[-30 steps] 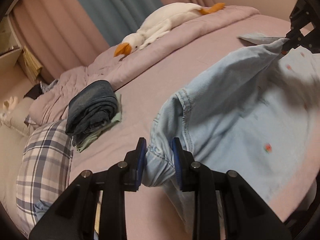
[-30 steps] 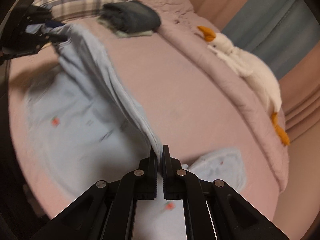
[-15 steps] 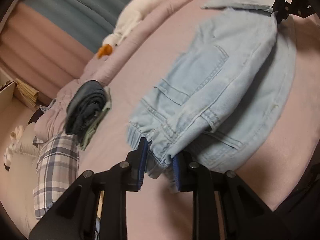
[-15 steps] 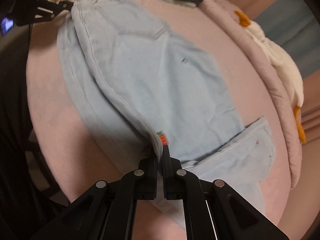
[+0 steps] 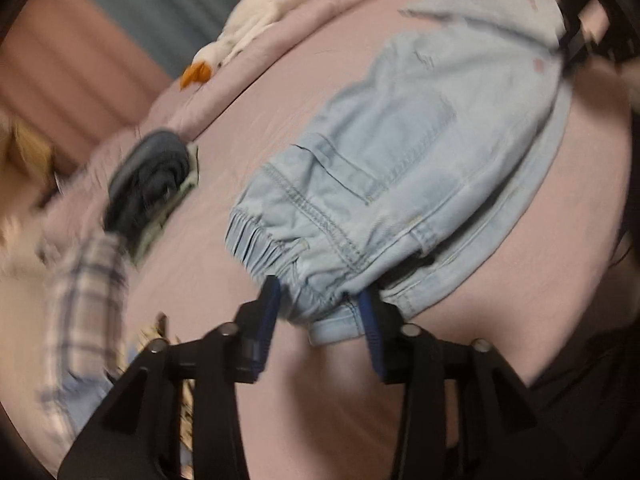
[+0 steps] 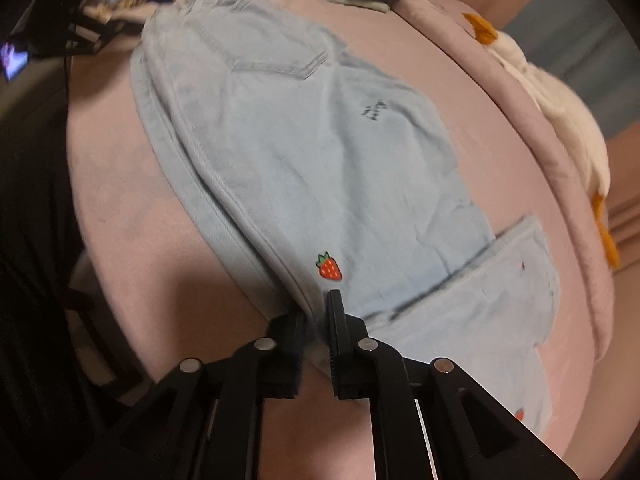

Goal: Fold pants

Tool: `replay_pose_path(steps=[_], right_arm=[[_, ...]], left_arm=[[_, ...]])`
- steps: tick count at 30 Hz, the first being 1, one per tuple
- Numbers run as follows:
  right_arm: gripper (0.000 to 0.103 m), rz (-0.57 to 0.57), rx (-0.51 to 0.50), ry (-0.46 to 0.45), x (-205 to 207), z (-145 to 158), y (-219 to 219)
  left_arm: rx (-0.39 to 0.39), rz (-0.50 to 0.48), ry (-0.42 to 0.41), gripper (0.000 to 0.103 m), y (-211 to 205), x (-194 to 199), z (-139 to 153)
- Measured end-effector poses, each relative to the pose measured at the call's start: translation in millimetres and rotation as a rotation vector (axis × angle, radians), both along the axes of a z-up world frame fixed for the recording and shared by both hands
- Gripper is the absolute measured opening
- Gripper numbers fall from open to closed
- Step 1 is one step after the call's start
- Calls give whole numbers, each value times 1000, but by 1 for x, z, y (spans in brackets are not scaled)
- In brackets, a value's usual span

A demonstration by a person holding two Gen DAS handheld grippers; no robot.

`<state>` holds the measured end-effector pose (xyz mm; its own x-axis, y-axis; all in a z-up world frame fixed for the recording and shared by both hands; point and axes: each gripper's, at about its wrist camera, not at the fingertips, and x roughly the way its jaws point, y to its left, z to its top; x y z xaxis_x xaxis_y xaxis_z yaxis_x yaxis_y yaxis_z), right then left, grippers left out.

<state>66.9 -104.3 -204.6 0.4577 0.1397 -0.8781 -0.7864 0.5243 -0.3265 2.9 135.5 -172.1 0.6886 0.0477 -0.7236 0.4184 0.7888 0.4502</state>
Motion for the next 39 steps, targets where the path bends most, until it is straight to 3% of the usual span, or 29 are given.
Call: replay_pose_path(steps=[4,6,8,12,13,14,15,16,17,19,21,23,25,27,30,34,37,39], right_arm=[[20,-72,241,113,6,43,-23],[21,-97,376,161,15,55,-29],[21,-142,463,204,27,54,-25],[21,-223,396,243,43,10,-8],[21,-237,338,269,42,-10,-4],[21,-220,325,236,36,-19,-3],[21,-191,340,194,30,-18,-4],[21,-180,342,195,28,-17,-7],[22,-205,371,245,32,-13,-13],[23,-272,471,343,45,-2,-31],[26,-336,572,323,63,18,-55],[46,-486,626,233,93,36,-84],[53,-651,608,128,133,46,-105],[53,-753,564,92,168,44,-114],[53,-877,492,88,227,27,-114],[53,-970,392,126,273,0,-104],[39,-960,299,80,279,-13,-97],[16,-941,320,74,275,-11,-102]], left_arm=[[-188,15,-18,59,5,-11,33],[-299,8,-10,59,-6,-2,47],[-364,8,-15,60,-25,11,50],[-427,38,80,61,-60,36,23],[-418,39,131,62,-68,39,7],[-372,45,171,62,-74,40,-11],[-317,45,198,62,-79,39,-27],[-320,29,161,62,-78,34,-30],[-335,21,138,62,-77,31,-29],[-378,38,198,62,-72,37,-22],[-436,69,226,62,-68,43,-12],[-458,72,188,62,-72,45,0],[-504,41,146,62,-84,48,14],[-569,20,137,66,-95,54,21],[-644,20,157,68,-115,73,19],[-730,23,248,68,-137,89,2],[-667,45,290,68,-151,94,-15],[-616,21,259,69,-159,88,-17]])
